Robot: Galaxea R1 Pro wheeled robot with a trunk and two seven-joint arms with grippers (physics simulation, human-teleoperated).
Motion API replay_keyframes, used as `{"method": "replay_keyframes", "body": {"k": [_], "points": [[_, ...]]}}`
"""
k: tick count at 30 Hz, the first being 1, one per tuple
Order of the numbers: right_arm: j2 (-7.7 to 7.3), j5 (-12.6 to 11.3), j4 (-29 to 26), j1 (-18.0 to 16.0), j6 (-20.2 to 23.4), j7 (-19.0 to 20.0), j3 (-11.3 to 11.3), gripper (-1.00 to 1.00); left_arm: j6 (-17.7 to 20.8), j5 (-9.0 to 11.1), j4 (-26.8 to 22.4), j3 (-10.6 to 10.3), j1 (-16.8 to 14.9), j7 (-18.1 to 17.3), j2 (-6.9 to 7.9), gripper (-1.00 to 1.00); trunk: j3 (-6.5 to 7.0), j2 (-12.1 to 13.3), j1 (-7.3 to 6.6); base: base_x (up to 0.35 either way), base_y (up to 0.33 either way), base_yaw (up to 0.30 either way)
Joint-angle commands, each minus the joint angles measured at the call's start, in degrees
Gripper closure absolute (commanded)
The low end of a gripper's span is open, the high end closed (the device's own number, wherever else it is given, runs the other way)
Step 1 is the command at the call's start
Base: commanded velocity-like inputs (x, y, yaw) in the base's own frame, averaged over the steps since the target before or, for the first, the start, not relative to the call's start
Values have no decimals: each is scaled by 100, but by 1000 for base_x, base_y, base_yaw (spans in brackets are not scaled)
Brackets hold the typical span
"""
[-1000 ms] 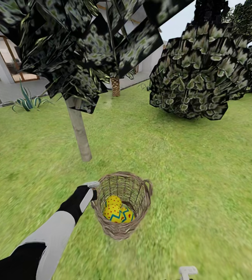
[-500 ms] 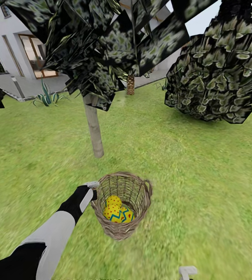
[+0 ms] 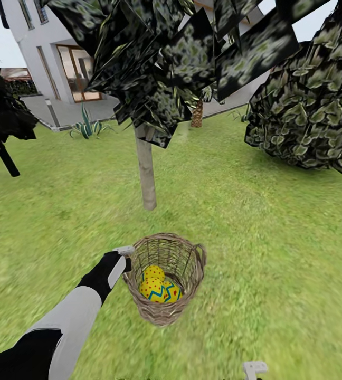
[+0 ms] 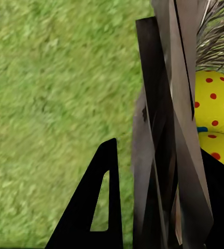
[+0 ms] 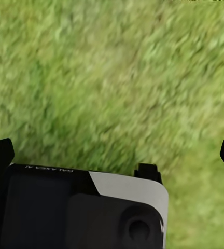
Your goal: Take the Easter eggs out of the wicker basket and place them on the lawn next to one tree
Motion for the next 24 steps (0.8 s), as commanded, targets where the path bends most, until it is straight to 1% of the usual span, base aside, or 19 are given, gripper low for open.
{"method": "replay_keyframes", "body": {"k": [1, 13, 15, 20, 24], "points": [[-1, 57, 4, -4, -21, 15, -50, -100, -3, 89, -10, 26, -6, 40, -2, 100, -15, -12, 3, 0, 0, 223], [-9, 57, 4, -4, -21, 18, -50, -100, -3, 89, -10, 26, -6, 38, 2, 100, -67, -12, 3, 0, 0, 211], [-9, 57, 4, -4, -21, 17, -50, -100, -3, 89, -10, 26, -6, 37, 2, 100, -75, -12, 3, 0, 0, 120], [-40, 74, 7, -4, -21, 27, -48, -100, -3, 89, -10, 26, -6, 39, 2, 100, -77, -12, 3, 0, 0, 11], [-10, 56, -4, -4, -18, 32, -50, -100, -3, 89, -10, 26, -6, 40, 2, 100, -89, -12, 3, 0, 0, 72]]}}
